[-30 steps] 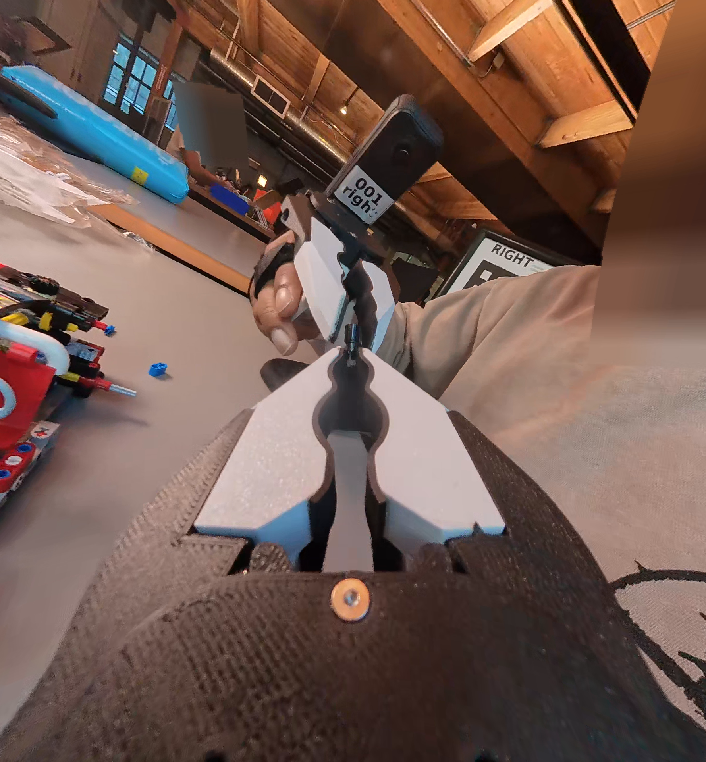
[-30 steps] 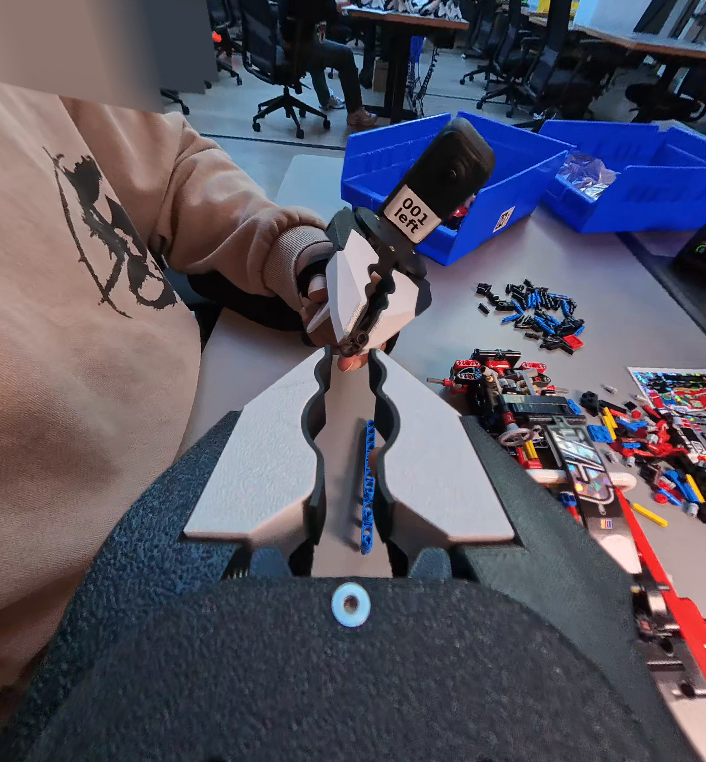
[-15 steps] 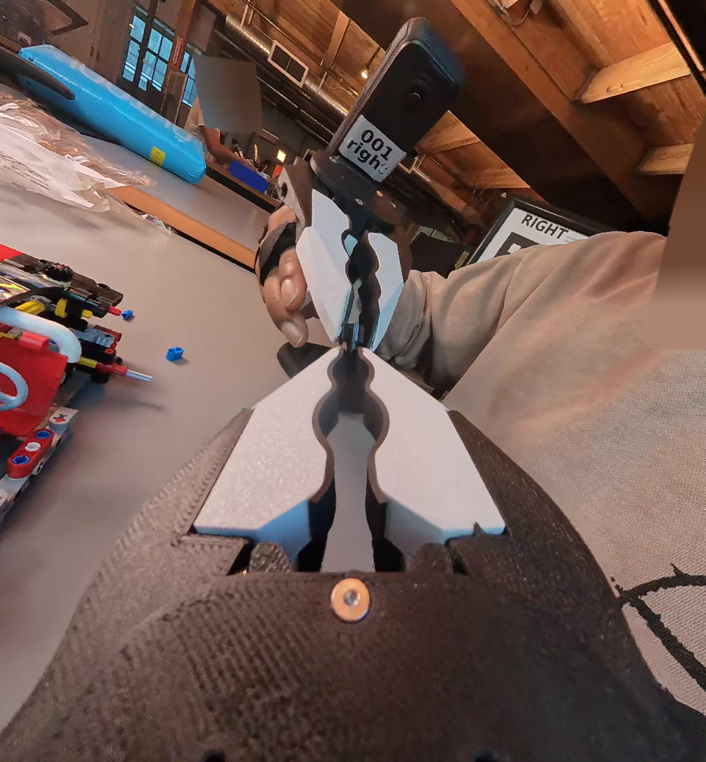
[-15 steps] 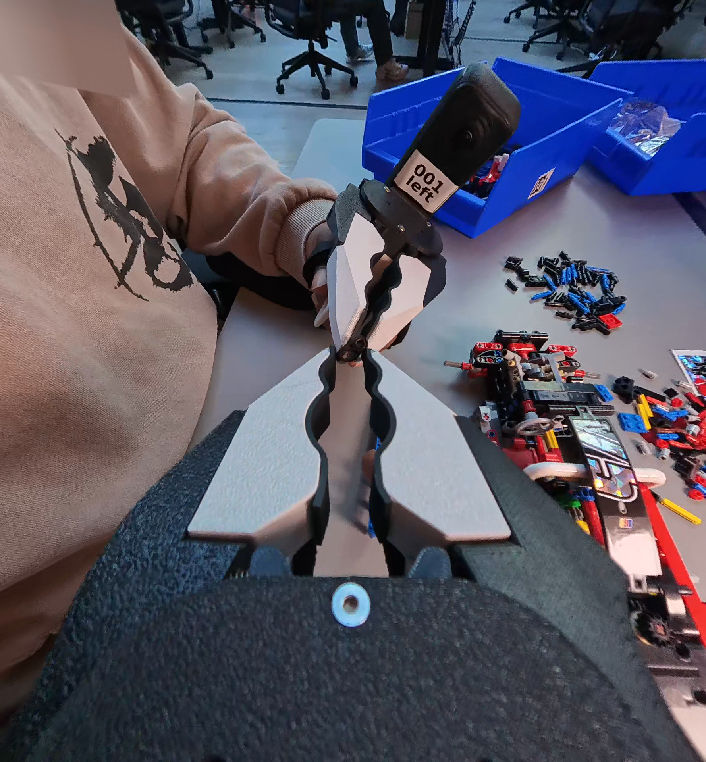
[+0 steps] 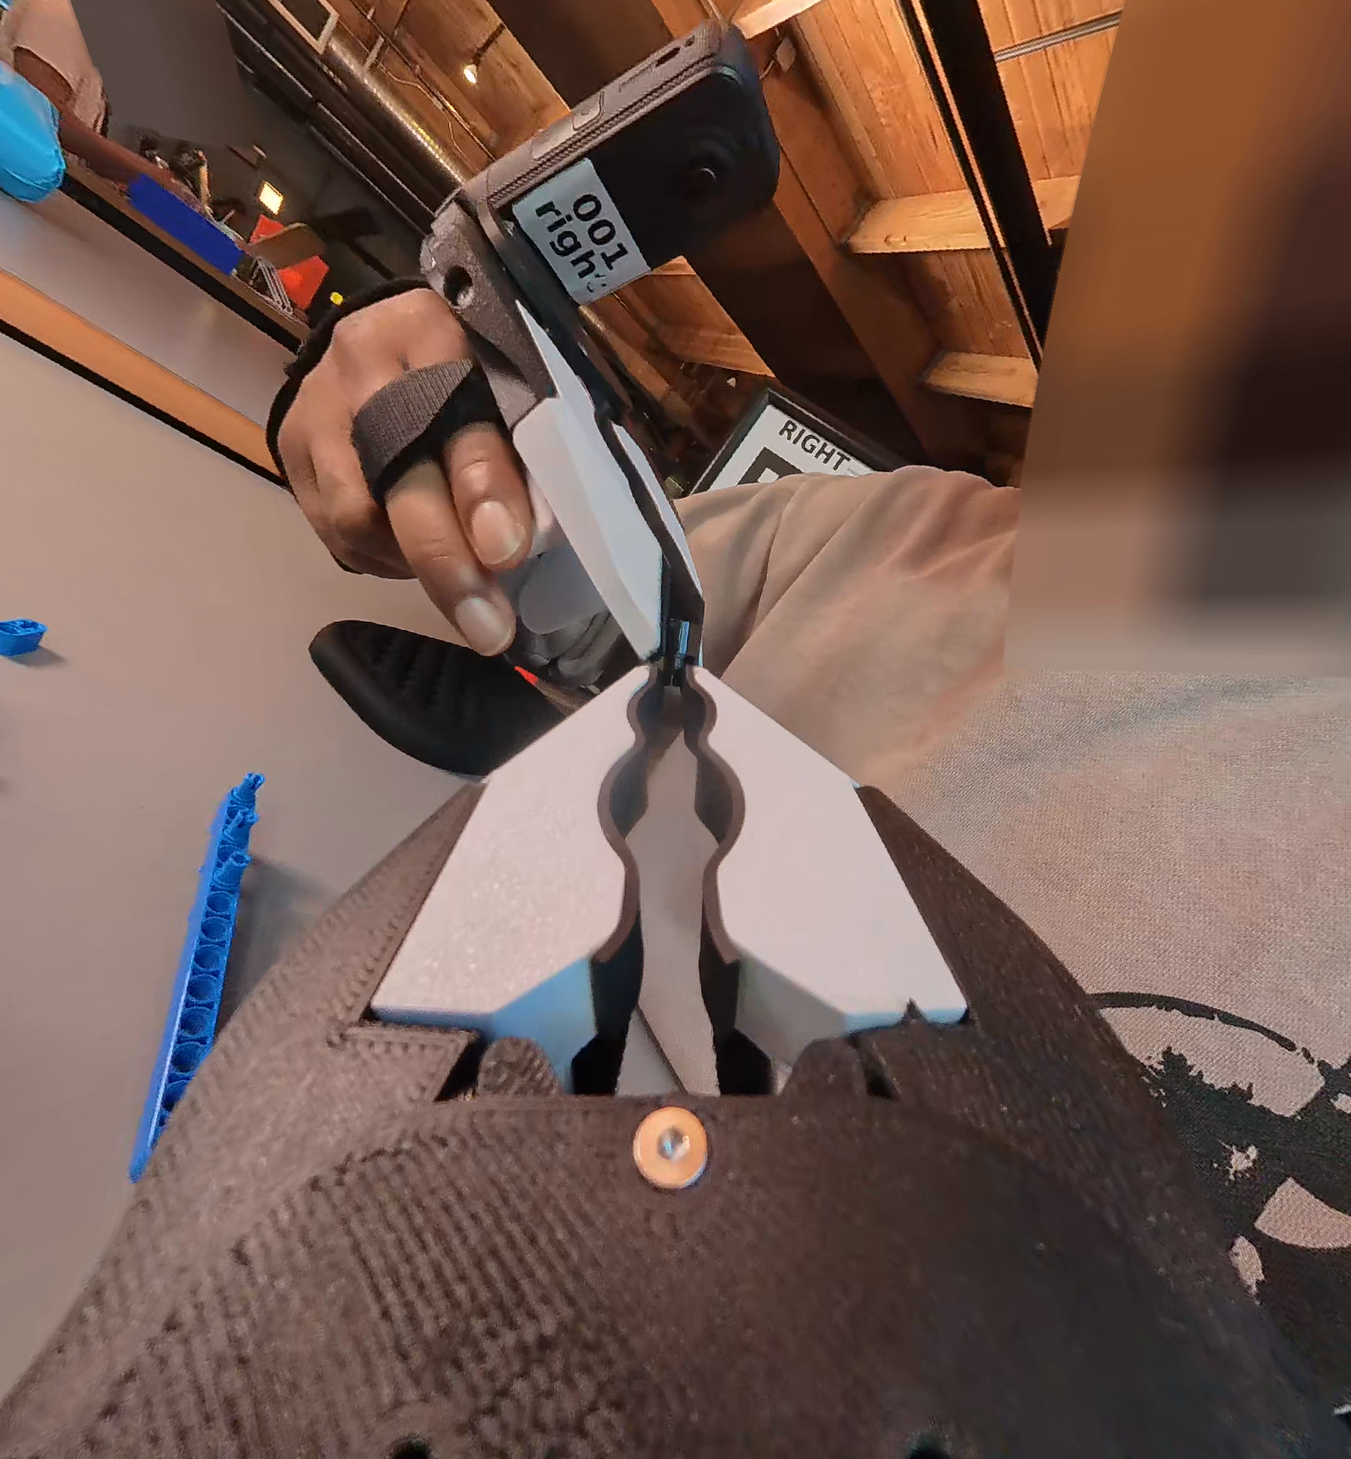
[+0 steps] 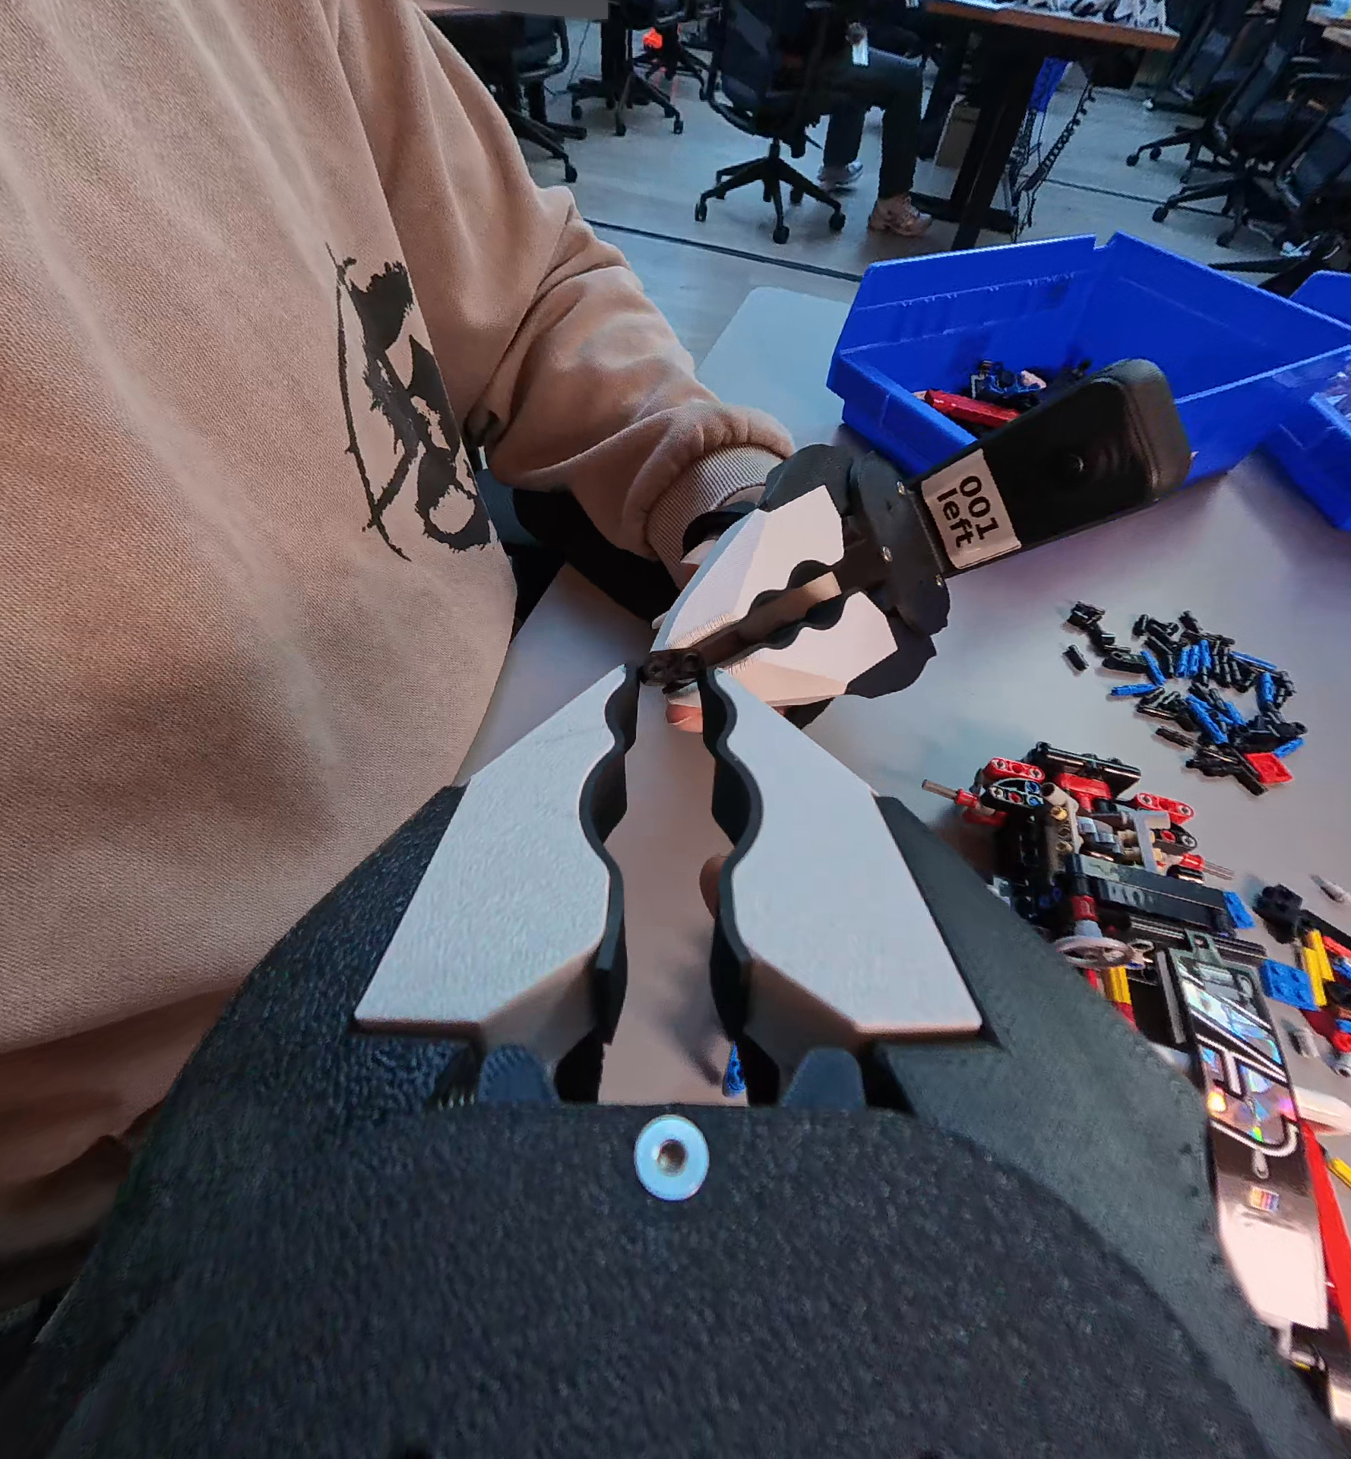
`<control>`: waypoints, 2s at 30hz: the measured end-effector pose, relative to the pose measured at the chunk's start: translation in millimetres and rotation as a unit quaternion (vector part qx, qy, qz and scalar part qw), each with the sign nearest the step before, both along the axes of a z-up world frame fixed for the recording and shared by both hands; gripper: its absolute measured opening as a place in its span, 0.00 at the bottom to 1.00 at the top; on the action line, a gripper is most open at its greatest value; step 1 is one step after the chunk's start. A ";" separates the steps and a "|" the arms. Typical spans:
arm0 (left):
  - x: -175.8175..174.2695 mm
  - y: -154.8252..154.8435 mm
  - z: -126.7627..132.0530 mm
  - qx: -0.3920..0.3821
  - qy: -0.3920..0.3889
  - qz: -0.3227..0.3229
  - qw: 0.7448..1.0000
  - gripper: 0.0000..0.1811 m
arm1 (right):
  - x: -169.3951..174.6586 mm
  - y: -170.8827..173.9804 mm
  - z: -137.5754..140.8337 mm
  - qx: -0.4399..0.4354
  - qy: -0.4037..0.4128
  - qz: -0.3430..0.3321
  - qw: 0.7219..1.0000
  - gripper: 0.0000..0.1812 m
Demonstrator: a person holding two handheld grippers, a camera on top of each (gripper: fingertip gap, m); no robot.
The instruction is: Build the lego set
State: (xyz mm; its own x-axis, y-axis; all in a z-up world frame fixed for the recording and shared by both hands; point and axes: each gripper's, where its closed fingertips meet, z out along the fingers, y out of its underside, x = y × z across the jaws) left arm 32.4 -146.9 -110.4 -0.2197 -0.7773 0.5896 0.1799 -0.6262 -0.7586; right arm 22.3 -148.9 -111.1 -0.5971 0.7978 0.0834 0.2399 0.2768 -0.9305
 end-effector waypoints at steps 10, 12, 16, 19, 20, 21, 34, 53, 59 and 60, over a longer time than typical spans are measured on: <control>-1.4 21.6 -15.2 0.011 0.056 0.083 0.995 0.01 | -1.5 20.7 -14.8 -0.010 -0.014 -0.064 0.998 0.07; -2.0 26.1 -18.4 0.027 0.076 0.108 0.991 0.01 | -1.8 25.1 -18.0 -0.013 -0.015 -0.076 0.997 0.07; -3.6 35.3 -29.2 0.095 0.145 0.172 0.970 0.02 | -4.3 33.2 -26.8 -0.022 -0.029 -0.104 0.994 0.07; -4.0 39.1 -35.4 0.144 0.190 0.206 0.949 0.02 | -6.5 36.1 -31.5 -0.036 -0.039 -0.119 0.991 0.07; -4.2 40.2 -36.8 0.158 0.202 0.215 0.942 0.02 | -7.0 37.0 -32.5 -0.038 -0.040 -0.122 0.991 0.07; -4.7 42.0 -38.3 0.169 0.214 0.225 0.935 0.02 | -7.6 38.6 -33.6 -0.041 -0.042 -0.127 0.990 0.07; -23.4 65.7 -42.6 0.264 0.329 0.350 0.837 0.01 | -16.5 63.3 -39.0 -0.078 -0.088 -0.202 0.972 0.11; -28.3 53.7 -86.3 0.261 0.418 0.233 0.838 0.15 | 2.8 72.5 -54.3 0.035 -0.267 -0.163 0.949 0.03; -25.4 51.4 -127.5 0.259 0.506 0.147 0.809 0.17 | 2.3 57.3 -94.5 0.069 -0.352 -0.122 0.925 0.03; -22.7 51.8 -128.8 0.263 0.509 0.141 0.807 0.16 | 1.5 56.3 -97.8 0.071 -0.361 -0.117 0.922 0.03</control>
